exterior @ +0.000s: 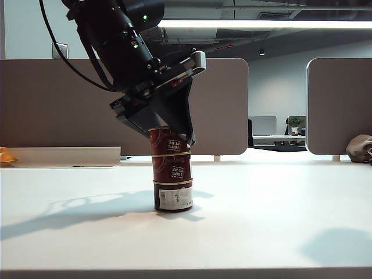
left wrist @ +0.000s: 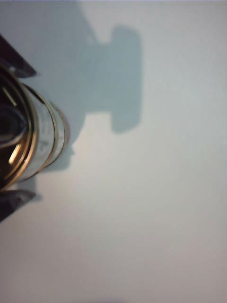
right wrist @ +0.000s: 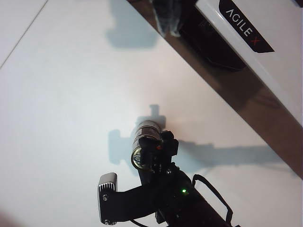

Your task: Pick up the cans one by one and stack them together.

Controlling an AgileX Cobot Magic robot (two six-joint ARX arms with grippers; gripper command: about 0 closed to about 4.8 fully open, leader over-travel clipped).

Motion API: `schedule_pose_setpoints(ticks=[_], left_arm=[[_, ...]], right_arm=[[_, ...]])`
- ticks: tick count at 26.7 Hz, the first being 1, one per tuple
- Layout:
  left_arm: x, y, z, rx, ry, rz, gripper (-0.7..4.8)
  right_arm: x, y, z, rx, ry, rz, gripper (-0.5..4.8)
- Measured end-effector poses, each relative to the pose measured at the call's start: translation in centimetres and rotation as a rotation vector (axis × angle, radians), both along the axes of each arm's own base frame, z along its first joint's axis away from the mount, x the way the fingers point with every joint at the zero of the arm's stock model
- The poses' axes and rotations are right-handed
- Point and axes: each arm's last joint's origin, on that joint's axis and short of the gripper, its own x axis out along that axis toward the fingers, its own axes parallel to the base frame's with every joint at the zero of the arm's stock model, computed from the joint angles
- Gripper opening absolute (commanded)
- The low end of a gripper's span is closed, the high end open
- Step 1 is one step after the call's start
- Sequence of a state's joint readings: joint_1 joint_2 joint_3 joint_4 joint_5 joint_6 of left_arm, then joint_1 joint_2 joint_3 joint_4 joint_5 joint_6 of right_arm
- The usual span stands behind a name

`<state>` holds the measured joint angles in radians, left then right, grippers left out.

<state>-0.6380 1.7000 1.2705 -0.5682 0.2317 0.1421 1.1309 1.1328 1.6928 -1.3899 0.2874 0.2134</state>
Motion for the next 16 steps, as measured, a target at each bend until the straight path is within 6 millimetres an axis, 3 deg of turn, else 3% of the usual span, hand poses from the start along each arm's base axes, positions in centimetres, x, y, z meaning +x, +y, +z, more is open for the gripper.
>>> schedule_pose_setpoints(ticks=[3,6,7,10,14,15,16], left_arm=[[0.0,0.1,0.0,0.015,-0.003,0.009,3.16],[0.1,0.1,0.5,0.055,-0.016,0.033,3.36],[0.2,0.1,0.8,0.056,-0.02,0.036,3.77],[0.3,-0.1,1.6,0.053,-0.029,0.037,4.01],[0.4,-0.1,2.5,0.053,-0.029,0.036,3.79],[0.3,-0.2,2.7,0.054,-0.027,0.034,3.37],[0.3,-0.2,3.1,0.058,-0.023,0.033,2.59]], right_arm=[[0.0,0.0,0.0,0.0,0.0,0.0,-0.06],[0.0,0.0,0.0,0.0,0.0,0.0,-0.06],[0.0,0.0,0.0,0.0,0.0,0.0,-0.06],[0.0,0.0,0.0,0.0,0.0,0.0,-0.06],[0.0,0.0,0.0,0.0,0.0,0.0,-0.06],[0.0,0.0,0.0,0.0,0.0,0.0,-0.06],[0.0,0.0,0.0,0.0,0.0,0.0,-0.06]])
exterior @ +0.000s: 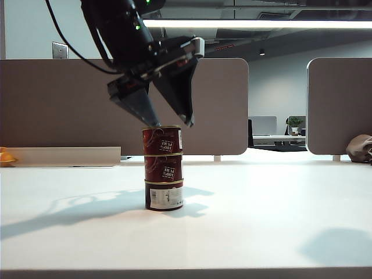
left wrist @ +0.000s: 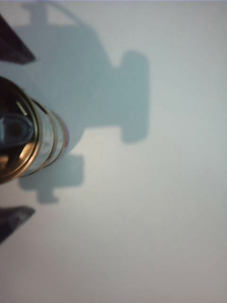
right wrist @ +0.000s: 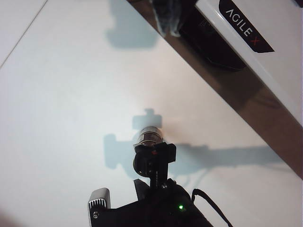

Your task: Pick up the cans one by one and stack them together.

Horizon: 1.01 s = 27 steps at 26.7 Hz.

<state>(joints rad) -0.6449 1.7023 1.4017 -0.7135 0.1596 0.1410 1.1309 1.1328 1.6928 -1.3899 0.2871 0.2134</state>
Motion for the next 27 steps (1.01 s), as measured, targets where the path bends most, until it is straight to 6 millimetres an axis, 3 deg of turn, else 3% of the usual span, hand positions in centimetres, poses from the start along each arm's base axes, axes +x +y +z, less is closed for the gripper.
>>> schedule_pose_setpoints(ticks=[2,4,8,12,14,18,19,24,27], left_arm=[[-0.1,0.0,0.7,0.009,0.009,-0.002,0.96],[-0.2,0.0,1.6,0.018,0.019,-0.002,0.21],[-0.3,0.1,3.3,0.014,0.027,0.011,-0.06],[-1.1,0.5,5.3,-0.065,0.016,0.013,-0.06],[-2.3,1.3,8.3,-0.178,-0.072,0.025,-0.06],[-4.4,2.9,12.2,-0.292,-0.195,0.036,-0.06],[-5.7,3.8,13.9,-0.341,-0.252,0.034,-0.06],[-9.7,7.0,17.8,-0.436,-0.385,0.033,-0.06],[-12.0,8.8,18.9,-0.466,-0.469,0.064,-0.06]], right_arm=[[0.0,0.0,0.0,0.0,0.0,0.0,-0.06],[0.0,-0.1,0.0,0.0,-0.002,0.0,-0.06],[-0.3,-0.9,0.3,0.007,-0.04,-0.024,-0.06],[-1.2,-3.0,1.1,0.064,-0.096,-0.05,-0.06],[-2.2,-5.5,2.3,0.183,-0.18,-0.085,-0.06],[-3.4,-8.4,3.0,0.266,-0.267,-0.136,-0.06],[-4.0,-9.8,3.0,0.292,-0.308,-0.151,-0.06],[-5.5,-13.1,2.5,0.38,-0.381,-0.165,-0.06],[-6.1,-14.5,1.8,0.407,-0.425,-0.161,-0.06]])
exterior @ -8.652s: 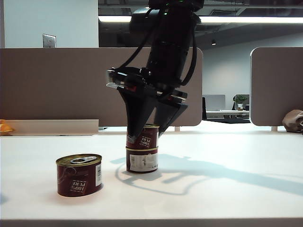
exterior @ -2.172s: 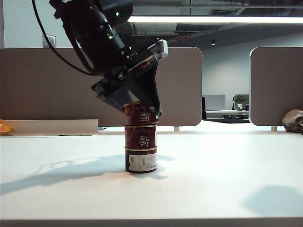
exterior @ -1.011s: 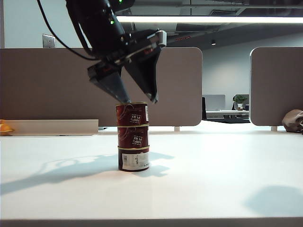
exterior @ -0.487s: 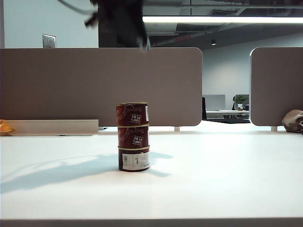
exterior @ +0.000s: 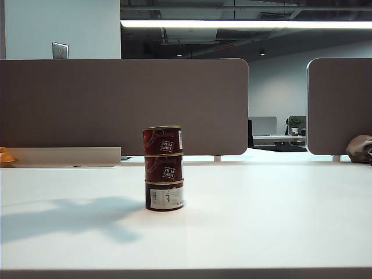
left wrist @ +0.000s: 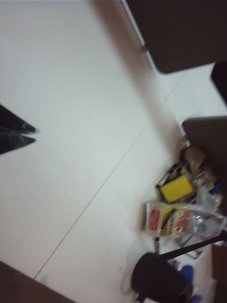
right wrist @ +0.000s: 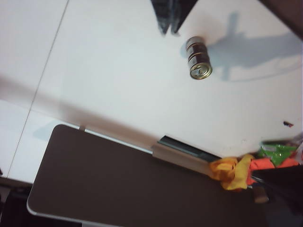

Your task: Pick up the cans one by one and stack them together.

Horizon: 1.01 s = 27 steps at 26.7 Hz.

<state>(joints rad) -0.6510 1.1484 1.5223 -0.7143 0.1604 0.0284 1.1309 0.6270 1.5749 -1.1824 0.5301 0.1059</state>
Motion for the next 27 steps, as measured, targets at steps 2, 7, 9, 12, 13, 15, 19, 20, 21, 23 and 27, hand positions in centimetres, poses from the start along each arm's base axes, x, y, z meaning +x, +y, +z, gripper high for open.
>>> schedule_pose_setpoints(ticks=[2,7,9,12,13,15,19,20,21,23,27], left_arm=[[-1.6,1.3,0.2,-0.016,-0.033,0.023,-0.06],[-5.1,4.2,-0.1,-0.051,-0.102,0.072,-0.06],[-6.3,5.1,-0.6,-0.07,-0.122,0.086,-0.06],[-8.6,6.9,-2.4,-0.107,-0.15,0.102,-0.06],[-8.9,7.1,-2.7,-0.123,-0.164,0.103,-0.06],[-9.5,7.6,-3.7,-0.152,-0.173,0.107,-0.06],[-10.6,8.5,-6.0,-0.207,-0.18,0.116,-0.06],[-10.6,8.5,-6.6,-0.21,-0.178,0.119,-0.06],[-10.7,8.5,-7.2,-0.206,-0.17,0.12,-0.06],[-10.5,8.4,-8.6,-0.19,-0.143,0.121,-0.06],[-9.9,7.9,-10.7,-0.151,-0.092,0.124,-0.06]], right_arm=[[-0.5,-1.1,-0.6,0.017,-0.029,-0.007,-0.06],[-1.0,-2.3,-2.5,0.015,-0.076,0.006,-0.06],[-1.2,-2.4,-3.1,0.006,-0.09,0.024,-0.06],[-1.2,-2.2,-4.6,0.055,-0.117,0.078,-0.06],[-1.2,-2.0,-4.8,0.064,-0.12,0.093,-0.06],[-0.9,-1.2,-5.4,0.093,-0.131,0.126,-0.06],[-0.1,0.7,-6.8,0.14,-0.151,0.168,-0.06],[0.1,1.3,-7.2,0.146,-0.154,0.175,-0.06],[0.4,1.8,-7.6,0.148,-0.155,0.177,-0.06],[0.8,2.8,-8.3,0.144,-0.152,0.179,-0.06],[1.6,4.9,-10.4,0.131,-0.138,0.232,-0.05]])
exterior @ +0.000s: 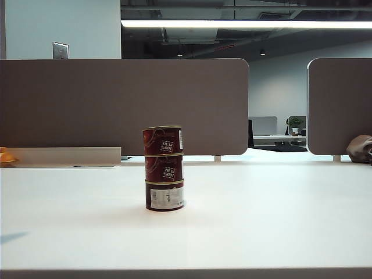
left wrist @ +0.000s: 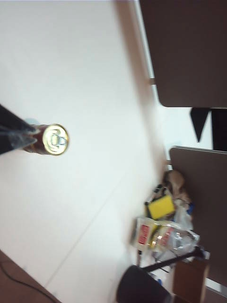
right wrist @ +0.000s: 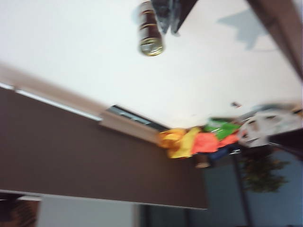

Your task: Pick up the cans one by one and stack them together.

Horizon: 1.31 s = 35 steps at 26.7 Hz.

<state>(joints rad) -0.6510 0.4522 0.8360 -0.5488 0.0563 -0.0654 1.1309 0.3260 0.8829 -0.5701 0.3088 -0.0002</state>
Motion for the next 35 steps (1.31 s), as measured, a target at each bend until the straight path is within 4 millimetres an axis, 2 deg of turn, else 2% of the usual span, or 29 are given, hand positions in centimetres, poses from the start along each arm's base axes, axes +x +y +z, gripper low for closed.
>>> schedule_pose_setpoints(ticks=[9,11,19,26,35], left_arm=[[1.9,-1.6,-6.3,0.036,0.164,-0.041,-0.06],[2.4,-2.1,-8.7,0.045,0.19,-0.053,-0.05],[2.9,-2.5,-12.9,0.064,0.251,-0.048,-0.05],[3.0,-2.5,-13.6,0.014,0.3,-0.028,-0.04],[3.0,-2.5,-13.6,0.0,0.313,-0.023,-0.04]], right_arm=[[1.4,3.9,-6.1,-0.084,0.047,0.123,-0.05],[1.8,4.7,-8.2,-0.115,0.064,0.124,-0.05],[2.3,5.7,-12.8,-0.224,0.125,0.125,-0.05],[2.5,5.9,-14.9,-0.277,0.147,0.089,-0.05],[2.5,5.9,-15.1,-0.286,0.148,0.076,-0.05]])
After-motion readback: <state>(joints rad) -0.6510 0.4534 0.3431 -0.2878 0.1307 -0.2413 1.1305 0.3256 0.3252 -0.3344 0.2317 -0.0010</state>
